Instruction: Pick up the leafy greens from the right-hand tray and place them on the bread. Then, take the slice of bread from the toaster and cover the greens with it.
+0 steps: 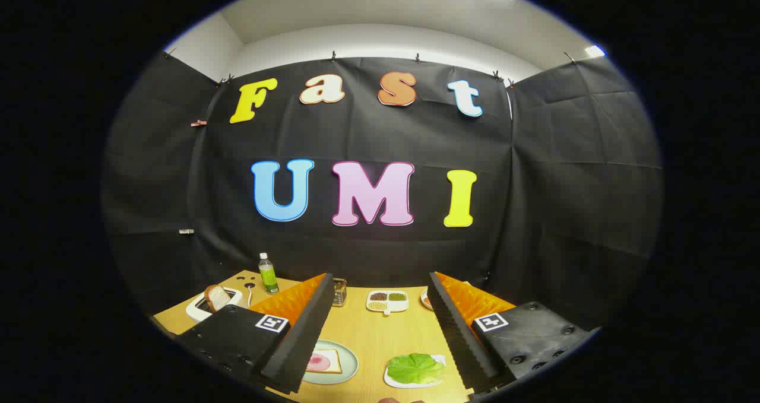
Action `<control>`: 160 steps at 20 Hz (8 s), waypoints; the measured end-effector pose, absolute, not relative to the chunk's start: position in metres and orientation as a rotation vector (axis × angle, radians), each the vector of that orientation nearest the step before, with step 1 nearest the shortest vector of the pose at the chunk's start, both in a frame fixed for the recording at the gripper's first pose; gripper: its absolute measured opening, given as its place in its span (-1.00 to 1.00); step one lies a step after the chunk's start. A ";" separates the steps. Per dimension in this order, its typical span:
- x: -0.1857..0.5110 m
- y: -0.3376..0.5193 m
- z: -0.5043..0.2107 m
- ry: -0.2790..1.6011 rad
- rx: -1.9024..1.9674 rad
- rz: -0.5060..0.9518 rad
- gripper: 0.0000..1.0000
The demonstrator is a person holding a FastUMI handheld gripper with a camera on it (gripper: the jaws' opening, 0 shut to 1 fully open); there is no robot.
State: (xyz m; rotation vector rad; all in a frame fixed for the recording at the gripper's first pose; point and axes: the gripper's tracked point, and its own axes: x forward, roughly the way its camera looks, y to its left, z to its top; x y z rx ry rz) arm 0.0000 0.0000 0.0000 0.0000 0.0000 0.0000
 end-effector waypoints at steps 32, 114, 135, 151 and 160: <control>0.042 0.008 -0.097 0.268 0.032 0.063 0.95; 0.065 0.112 -0.264 0.850 -0.053 0.431 -0.89; 0.088 0.155 -0.322 0.966 -0.091 0.393 0.14; 0.093 0.275 -0.196 0.623 -0.153 0.630 0.98; 0.081 0.384 -0.177 0.572 -0.183 0.778 0.98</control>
